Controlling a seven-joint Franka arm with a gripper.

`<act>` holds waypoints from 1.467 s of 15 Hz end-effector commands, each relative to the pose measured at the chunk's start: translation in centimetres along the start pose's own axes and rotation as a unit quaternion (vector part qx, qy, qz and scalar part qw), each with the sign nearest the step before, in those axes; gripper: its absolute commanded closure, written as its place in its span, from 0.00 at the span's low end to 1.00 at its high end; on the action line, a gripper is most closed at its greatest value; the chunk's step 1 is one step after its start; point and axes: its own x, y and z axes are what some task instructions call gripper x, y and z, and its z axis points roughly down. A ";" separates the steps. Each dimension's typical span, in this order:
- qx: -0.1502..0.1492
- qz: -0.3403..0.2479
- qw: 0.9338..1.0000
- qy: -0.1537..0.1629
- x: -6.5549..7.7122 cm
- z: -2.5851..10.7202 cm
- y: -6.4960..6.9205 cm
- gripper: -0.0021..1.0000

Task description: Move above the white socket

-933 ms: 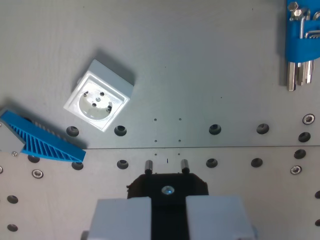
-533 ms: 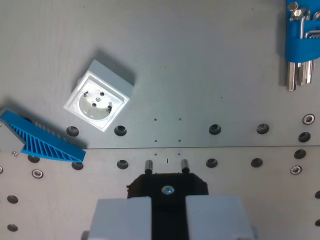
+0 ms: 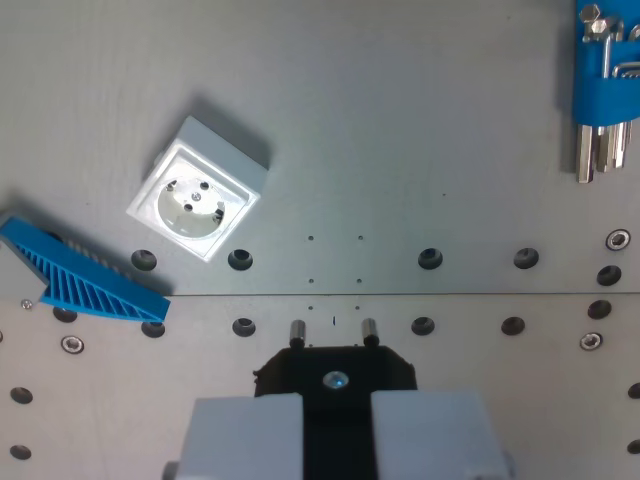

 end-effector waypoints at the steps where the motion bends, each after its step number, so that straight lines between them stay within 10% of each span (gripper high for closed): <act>1: 0.002 -0.041 0.999 0.015 -0.3 0.7 -0.2 1.00; 22: 0.001 -0.245 0.969 0.039 -2.4 8.8 -3.2 1.00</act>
